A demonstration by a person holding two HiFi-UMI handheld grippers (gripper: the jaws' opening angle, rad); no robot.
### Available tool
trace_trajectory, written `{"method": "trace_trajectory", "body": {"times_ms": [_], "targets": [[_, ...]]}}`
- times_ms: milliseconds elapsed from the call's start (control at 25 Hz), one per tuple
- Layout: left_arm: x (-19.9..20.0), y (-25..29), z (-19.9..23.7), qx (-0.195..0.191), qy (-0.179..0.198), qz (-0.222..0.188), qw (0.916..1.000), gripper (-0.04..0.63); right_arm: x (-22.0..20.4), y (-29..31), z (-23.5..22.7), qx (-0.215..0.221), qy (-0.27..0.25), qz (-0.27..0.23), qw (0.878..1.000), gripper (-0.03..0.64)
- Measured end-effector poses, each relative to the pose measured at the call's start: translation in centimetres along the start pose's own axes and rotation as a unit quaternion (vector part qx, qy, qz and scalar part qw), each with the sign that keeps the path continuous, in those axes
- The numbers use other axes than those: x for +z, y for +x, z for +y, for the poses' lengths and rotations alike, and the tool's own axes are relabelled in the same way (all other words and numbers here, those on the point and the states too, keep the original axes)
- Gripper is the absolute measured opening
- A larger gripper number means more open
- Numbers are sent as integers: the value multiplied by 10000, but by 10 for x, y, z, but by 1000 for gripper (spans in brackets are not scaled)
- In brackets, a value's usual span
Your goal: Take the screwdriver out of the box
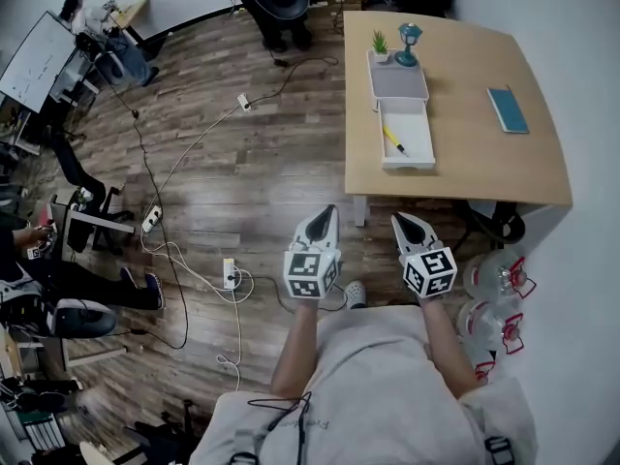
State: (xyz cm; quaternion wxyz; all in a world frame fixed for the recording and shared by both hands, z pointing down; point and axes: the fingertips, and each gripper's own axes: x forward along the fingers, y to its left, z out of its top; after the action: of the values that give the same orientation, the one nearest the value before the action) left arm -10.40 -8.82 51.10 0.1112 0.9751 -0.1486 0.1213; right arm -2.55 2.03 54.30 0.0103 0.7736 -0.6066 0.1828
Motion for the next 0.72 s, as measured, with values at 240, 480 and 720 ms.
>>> {"method": "trace_trajectory", "body": {"times_ms": [240,480,720], "targets": [[11,29,14,-181,19,91,9998,5,28,40,-14,538,-207,110,9983,4],[13,72,28,1,240,291,9993,5,31,67,-67,1089,-193,698,9914,5],[13,123,25,284,103,327,9990,5,20,99,-133,1368,-634,1564,9761,5]]}}
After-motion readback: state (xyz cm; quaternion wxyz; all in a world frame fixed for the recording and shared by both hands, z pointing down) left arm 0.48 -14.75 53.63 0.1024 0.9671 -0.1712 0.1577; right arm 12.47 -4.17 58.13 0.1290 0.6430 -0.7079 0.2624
